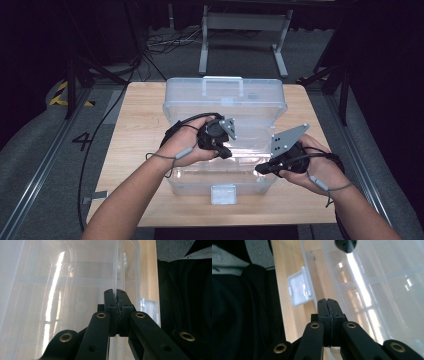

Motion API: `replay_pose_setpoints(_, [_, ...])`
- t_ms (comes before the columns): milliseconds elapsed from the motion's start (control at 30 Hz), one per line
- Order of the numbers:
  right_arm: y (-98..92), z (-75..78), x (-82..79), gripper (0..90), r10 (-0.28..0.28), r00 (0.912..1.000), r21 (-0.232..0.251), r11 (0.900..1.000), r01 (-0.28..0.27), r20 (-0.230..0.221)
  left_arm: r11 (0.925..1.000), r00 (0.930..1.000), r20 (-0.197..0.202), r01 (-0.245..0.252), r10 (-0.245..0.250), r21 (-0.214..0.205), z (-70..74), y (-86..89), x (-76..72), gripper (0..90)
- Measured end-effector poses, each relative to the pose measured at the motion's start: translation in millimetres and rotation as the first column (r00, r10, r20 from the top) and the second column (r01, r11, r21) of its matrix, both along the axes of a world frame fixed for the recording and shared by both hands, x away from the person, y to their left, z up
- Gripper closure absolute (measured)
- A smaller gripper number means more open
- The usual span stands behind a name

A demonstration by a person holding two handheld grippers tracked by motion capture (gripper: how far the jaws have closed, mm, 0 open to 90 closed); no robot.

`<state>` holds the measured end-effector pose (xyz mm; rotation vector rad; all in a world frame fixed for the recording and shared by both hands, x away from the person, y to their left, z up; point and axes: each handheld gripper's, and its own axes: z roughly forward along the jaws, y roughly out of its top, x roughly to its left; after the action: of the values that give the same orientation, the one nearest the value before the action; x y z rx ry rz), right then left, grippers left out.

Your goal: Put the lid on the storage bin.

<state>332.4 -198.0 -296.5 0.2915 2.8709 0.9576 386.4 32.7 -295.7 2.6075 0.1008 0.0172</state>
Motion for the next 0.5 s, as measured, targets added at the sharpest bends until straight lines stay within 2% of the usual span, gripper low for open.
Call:
replay_pose_setpoints(167, [-11.5, 4.0, 2.7, 90.0, -0.048, 0.9988, 0.086, 0.9952, 0.047, 0.011, 0.9999, 0.9999, 0.005, -0.009, 0.009, -0.008, -0.6, 1.7, -0.9, 89.0])
replay_pose_setpoints(400, [-23.3, 6.4, 4.5, 90.0, -0.087, 0.9961, 0.145, 0.9859, 0.084, 0.017, 0.9999, 0.9999, 0.002, -0.01, 0.01, -0.008, -1.5, 1.8, -2.5, 89.1])
replay_pose_setpoints(500, [-28.7, 6.2, 5.3, 90.0, -0.121, 0.9925, 0.179, 0.977, 0.115, 0.02, 0.9999, 0.9999, 0.004, -0.011, 0.012, -0.006, -1.4, 1.7, -3.0, 89.1])
